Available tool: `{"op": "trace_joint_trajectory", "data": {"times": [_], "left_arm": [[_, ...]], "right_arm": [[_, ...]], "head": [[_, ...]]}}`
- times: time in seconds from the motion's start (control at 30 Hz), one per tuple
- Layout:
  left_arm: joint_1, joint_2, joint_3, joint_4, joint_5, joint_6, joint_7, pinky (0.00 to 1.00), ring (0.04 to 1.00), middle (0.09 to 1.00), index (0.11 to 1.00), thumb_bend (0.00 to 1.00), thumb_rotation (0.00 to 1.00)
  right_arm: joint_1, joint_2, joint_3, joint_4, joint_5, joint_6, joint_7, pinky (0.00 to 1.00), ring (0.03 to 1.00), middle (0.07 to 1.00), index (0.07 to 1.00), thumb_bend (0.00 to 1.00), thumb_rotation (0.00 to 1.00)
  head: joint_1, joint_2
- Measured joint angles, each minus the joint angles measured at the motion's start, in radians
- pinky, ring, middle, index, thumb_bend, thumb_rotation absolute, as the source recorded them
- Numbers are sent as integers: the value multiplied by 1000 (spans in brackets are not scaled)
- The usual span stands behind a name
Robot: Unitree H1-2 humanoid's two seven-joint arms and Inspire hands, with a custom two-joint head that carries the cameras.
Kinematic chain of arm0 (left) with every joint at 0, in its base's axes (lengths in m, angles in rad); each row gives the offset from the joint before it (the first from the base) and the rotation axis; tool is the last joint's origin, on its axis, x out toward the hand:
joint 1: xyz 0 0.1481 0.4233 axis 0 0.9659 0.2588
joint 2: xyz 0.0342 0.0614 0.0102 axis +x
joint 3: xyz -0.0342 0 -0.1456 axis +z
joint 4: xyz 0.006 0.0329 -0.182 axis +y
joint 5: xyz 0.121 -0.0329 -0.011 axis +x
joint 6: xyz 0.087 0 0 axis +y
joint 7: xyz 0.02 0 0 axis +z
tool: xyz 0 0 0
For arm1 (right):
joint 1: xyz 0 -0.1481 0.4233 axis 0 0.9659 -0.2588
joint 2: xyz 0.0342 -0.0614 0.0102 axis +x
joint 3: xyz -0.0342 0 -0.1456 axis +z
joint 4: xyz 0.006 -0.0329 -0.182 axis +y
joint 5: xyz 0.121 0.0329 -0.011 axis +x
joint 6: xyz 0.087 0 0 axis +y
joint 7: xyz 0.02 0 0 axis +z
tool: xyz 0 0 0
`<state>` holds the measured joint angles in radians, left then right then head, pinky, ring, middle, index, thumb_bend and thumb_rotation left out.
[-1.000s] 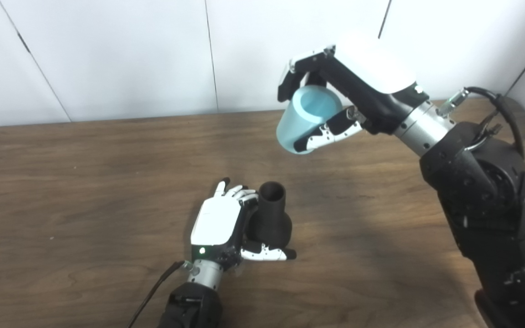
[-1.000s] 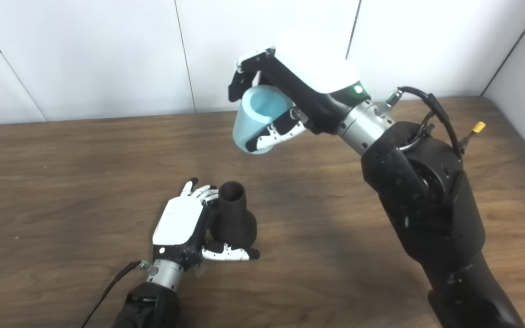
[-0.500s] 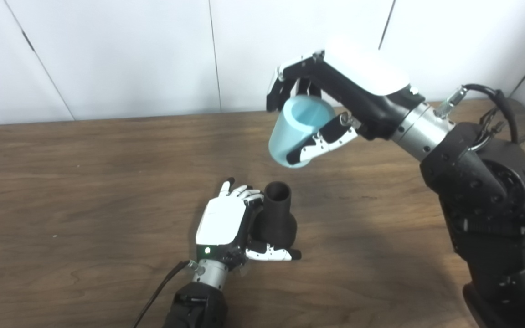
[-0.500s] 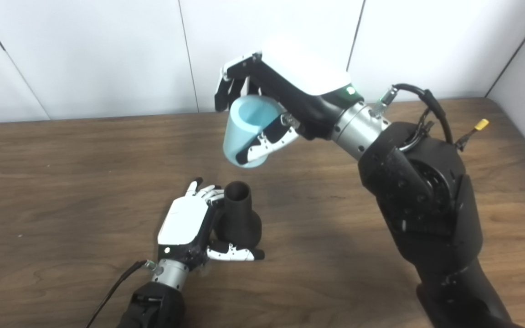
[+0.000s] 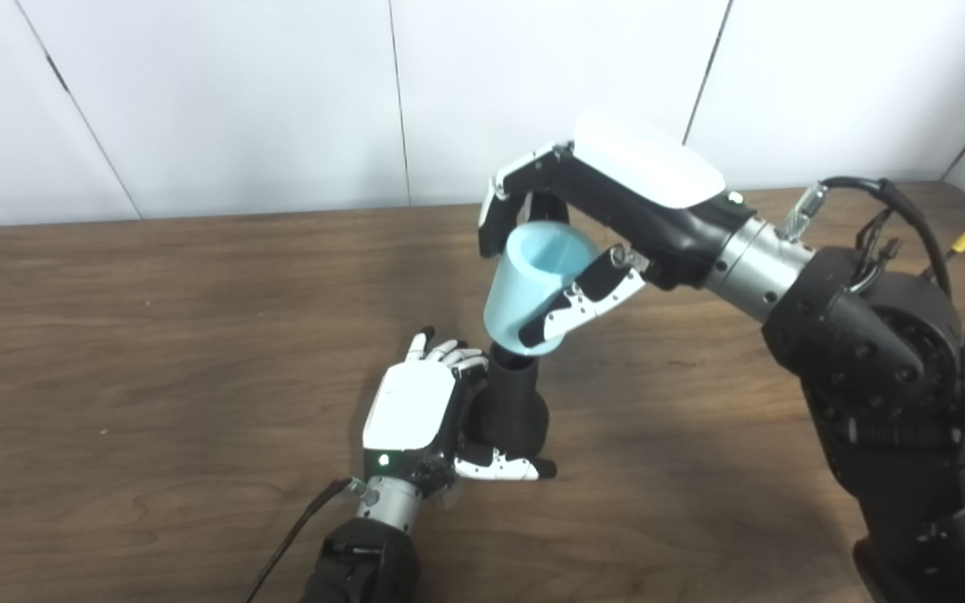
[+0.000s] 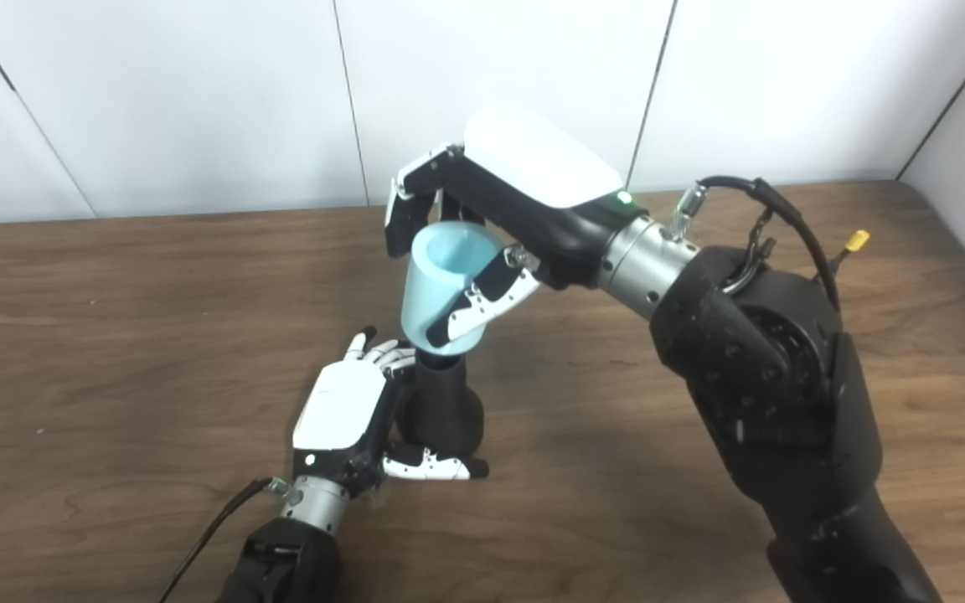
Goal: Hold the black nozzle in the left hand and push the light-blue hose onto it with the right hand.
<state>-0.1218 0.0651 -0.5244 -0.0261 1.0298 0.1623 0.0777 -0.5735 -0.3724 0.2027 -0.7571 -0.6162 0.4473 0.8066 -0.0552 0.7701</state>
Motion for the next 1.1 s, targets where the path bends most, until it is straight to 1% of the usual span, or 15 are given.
{"op": "trace_joint_trajectory", "data": {"times": [0.27, 0.47, 0.6, 0.67, 0.8, 0.93, 1.0, 1.1], "left_arm": [[0, 0, -1, -1, 0, 0, -1, 1000, 863, 760, 484, 521, 48], [0, 0, -3, -6, 0, 8, -9, 1000, 865, 761, 484, 521, 48], [0, 0, -4, -8, 0, 14, -10, 1000, 866, 760, 484, 521, 47], [0, 0, -5, -9, 0, 15, -10, 1000, 865, 760, 484, 521, 47], [0, -1, -6, -10, 0, 16, -10, 1000, 862, 758, 484, 521, 47], [0, -1, -6, -10, 0, 16, -10, 1000, 863, 759, 484, 521, 47], [0, 0, -6, -11, 0, 17, -11, 1000, 861, 758, 484, 521, 47], [0, 0, -7, -12, 0, 18, -12, 1000, 865, 761, 484, 521, 48]], "right_arm": [[23, -2, 8, 7, -3, 12, 14, 416, 410, 500, 489, 520, 0], [26, -2, 19, 31, -16, 8, 14, 401, 400, 503, 494, 519, 0], [28, -1, 19, 36, -19, 6, 13, 405, 402, 501, 490, 519, 0], [28, -1, 19, 38, -23, 3, 13, 386, 390, 499, 495, 518, 0], [27, -1, 19, 45, -35, 2, 13, 379, 387, 499, 498, 518, 0], [27, -1, 19, 60, -40, -19, 1, 370, 383, 497, 504, 517, 0], [27, -1, 20, 61, -42, -24, -3, 362, 376, 493, 521, 515, 0], [27, 0, 24, 61, -51, -25, -8, 358, 374, 490, 516, 516, 0]], "head": [[-2, 5], [-2, 8], [-3, 8], [-5, 8], [-5, 9], [-8, 11], [-12, 12], [-11, 14]]}}
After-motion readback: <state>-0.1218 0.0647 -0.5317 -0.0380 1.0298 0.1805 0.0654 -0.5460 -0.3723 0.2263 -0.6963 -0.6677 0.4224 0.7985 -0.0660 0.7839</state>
